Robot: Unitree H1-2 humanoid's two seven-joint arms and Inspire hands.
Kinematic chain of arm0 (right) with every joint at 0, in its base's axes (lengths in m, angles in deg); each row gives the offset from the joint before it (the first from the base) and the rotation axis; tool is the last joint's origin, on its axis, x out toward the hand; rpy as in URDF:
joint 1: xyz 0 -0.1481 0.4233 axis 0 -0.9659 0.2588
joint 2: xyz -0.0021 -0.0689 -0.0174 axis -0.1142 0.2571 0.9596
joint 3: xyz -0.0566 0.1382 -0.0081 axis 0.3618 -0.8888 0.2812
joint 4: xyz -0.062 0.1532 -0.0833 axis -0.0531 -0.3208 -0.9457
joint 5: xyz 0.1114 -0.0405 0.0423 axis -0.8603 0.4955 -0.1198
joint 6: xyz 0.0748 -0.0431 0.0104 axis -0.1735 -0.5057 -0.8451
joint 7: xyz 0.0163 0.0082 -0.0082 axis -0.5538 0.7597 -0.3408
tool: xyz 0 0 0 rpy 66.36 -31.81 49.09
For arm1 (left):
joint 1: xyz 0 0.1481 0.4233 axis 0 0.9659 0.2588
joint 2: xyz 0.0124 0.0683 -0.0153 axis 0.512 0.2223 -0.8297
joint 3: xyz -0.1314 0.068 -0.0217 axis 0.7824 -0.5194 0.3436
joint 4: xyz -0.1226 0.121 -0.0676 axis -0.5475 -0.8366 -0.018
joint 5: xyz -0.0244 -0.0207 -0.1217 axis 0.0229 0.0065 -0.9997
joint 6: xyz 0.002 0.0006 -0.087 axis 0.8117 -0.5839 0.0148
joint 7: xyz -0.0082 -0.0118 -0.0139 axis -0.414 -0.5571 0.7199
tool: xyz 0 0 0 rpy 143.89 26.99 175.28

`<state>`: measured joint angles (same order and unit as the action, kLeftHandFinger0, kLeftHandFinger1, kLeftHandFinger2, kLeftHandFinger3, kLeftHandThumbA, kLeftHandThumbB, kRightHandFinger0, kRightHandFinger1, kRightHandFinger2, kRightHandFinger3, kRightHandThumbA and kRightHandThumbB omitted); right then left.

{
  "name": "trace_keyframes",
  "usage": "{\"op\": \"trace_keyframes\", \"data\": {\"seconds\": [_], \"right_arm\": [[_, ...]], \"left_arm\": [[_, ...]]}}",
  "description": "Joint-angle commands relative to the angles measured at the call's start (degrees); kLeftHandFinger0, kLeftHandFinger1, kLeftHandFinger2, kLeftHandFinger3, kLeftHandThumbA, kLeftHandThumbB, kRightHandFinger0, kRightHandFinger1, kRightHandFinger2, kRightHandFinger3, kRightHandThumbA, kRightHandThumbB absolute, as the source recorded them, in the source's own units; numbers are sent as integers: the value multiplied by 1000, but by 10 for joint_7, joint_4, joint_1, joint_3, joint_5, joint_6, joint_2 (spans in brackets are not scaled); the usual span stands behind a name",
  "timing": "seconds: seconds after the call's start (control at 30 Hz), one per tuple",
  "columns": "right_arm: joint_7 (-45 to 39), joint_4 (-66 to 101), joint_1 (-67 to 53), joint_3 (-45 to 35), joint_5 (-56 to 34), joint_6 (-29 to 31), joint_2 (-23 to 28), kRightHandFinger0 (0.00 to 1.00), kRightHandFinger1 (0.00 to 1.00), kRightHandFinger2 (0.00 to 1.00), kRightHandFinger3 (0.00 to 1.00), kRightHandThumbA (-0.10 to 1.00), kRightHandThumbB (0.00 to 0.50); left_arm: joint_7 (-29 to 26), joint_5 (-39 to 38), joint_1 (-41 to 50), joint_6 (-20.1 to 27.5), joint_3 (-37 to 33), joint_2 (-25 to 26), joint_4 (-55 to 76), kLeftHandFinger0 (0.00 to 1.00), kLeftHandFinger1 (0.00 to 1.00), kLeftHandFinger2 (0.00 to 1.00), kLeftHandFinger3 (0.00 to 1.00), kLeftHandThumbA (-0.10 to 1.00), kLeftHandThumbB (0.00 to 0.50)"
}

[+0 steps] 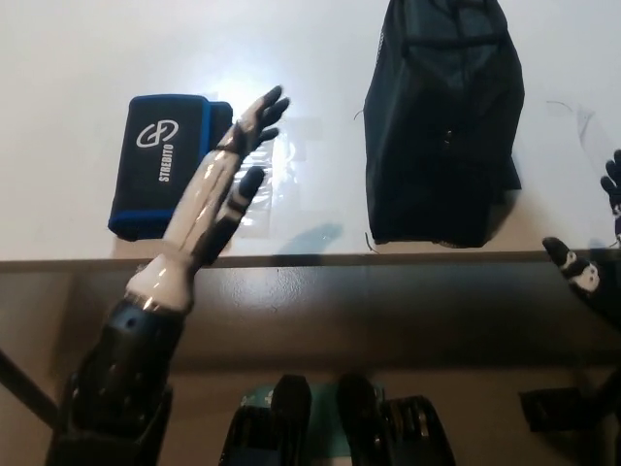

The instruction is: Use both hands to pick up the lunch bag on the right hand side and smoothly move it near the note book on the left hand side

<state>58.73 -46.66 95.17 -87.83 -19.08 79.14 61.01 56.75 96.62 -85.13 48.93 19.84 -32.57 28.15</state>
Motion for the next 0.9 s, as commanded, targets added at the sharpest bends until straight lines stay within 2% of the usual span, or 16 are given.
{"op": "trace_keyframes", "data": {"seconds": [0.0,0.1,0.13,0.23,0.3,0.43,0.57,0.6,0.7,0.87], "right_arm": [[18,-6,36,-8,-6,-17,-5,1000,1000,1000,1000,1000,243],[21,-16,49,-9,-7,-18,-9,1000,1000,1000,1000,1000,227],[21,-21,58,-9,-8,-21,-9,1000,1000,1000,1000,1000,229],[19,-26,66,-8,-11,-23,-9,1000,1000,1000,1000,1000,219],[20,-31,77,-7,-9,-29,-8,1000,1000,1000,1000,1000,229],[21,-44,93,-5,0,-23,-6,1000,1000,1000,1000,1000,208],[22,-61,111,-3,-8,-32,-12,1000,1000,1000,1000,1000,227],[20,-68,118,-3,-17,-40,-14,1000,1000,1000,1000,1000,209],[19,-96,134,-5,-27,-32,-19,1000,1000,1000,1000,1000,195],[9,-123,154,-5,-52,-35,-28,1000,1000,1000,1000,1000,218]], "left_arm": [[-8,23,-53,-15,-5,-13,-24,1000,1000,1000,1000,1000,265],[-6,27,-73,-19,-10,-21,-44,1000,1000,1000,1000,1000,273],[-5,26,-83,-19,-12,-26,-54,1000,1000,1000,1000,1000,259],[-6,26,-93,-20,-13,-35,-67,1000,1000,1000,1000,1000,259],[-5,18,-105,-28,-13,-45,-79,1000,1000,1000,1000,1000,275],[-6,9,-125,-31,-12,-61,-104,1000,1000,1000,1000,1000,297],[-8,4,-141,-21,-8,-70,-132,1000,1000,1000,1000,1000,293],[-7,-1,-149,-24,-7,-76,-144,1000,1000,1000,1000,1000,285],[-12,1,-170,-22,-7,-88,-181,1000,1000,1000,1000,1000,291],[-22,2,-201,-7,-1,-97,-246,1000,1000,1000,1000,1000,305]]}}
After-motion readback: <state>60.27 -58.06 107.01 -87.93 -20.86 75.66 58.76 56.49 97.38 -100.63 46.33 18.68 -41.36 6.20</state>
